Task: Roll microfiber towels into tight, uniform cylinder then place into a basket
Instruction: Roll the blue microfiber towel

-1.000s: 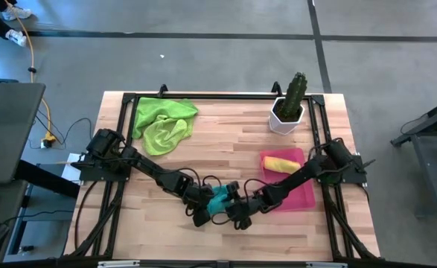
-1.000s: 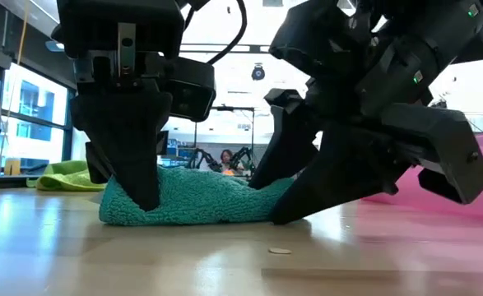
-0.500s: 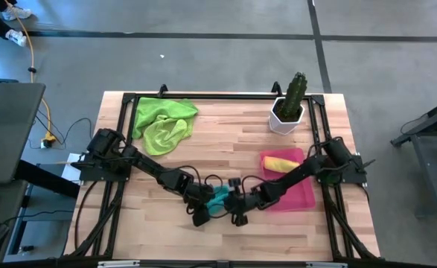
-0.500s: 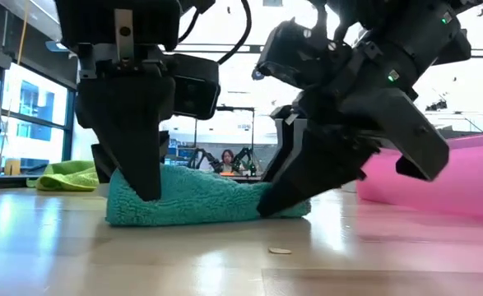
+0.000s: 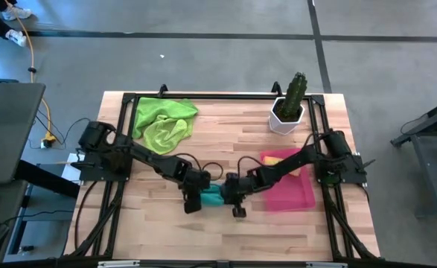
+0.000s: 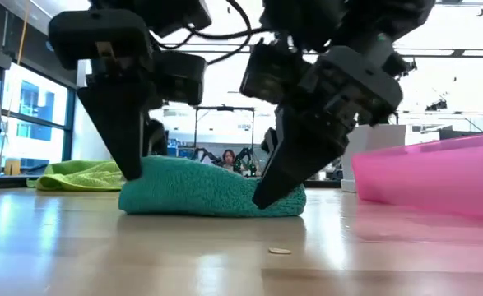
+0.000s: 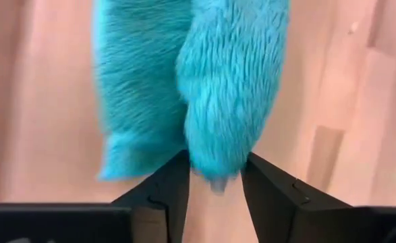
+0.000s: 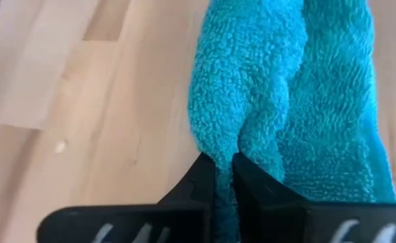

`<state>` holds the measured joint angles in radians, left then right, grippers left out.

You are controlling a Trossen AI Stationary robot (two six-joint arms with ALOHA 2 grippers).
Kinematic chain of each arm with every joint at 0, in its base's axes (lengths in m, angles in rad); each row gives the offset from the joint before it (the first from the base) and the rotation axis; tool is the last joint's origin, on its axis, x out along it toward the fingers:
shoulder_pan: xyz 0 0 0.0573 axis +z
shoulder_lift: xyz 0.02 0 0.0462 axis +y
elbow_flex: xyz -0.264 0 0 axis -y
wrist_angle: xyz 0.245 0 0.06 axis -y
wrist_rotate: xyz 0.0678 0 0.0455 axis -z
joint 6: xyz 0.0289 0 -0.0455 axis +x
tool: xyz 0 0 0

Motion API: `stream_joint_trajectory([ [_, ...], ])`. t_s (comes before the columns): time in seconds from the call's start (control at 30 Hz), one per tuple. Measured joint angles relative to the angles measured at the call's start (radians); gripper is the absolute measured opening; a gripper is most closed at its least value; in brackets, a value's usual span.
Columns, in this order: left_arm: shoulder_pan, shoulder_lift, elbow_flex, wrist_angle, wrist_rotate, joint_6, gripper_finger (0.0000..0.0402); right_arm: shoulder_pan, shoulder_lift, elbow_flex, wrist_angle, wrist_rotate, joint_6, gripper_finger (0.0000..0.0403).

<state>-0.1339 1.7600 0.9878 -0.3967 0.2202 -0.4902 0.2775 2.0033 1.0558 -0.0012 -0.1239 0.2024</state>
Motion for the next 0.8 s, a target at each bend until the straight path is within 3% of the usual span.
stream_joint_trajectory([
  [0.27, -0.06, -0.068, 0.001, 0.003, -0.164, 0.15, 0.0099, -0.119, -0.004, -0.006, 0.009, -0.325, 0.195, 0.0003],
  [0.4, -0.119, -0.066, 0.001, 0.044, -0.215, 0.209, 0.0097, -0.154, -0.002, -0.007, -0.001, -0.417, 0.269, 0.0005],
  [0.67, -0.192, -0.064, 0.002, 0.146, -0.474, 0.263, 0.0107, -0.186, -0.002, -0.006, -0.016, -0.466, 0.296, 0.0006],
  [0.8, -0.205, -0.064, 0.002, 0.198, -0.53, 0.296, 0.0115, -0.186, -0.002, -0.006, -0.017, -0.466, 0.294, 0.0007],
])
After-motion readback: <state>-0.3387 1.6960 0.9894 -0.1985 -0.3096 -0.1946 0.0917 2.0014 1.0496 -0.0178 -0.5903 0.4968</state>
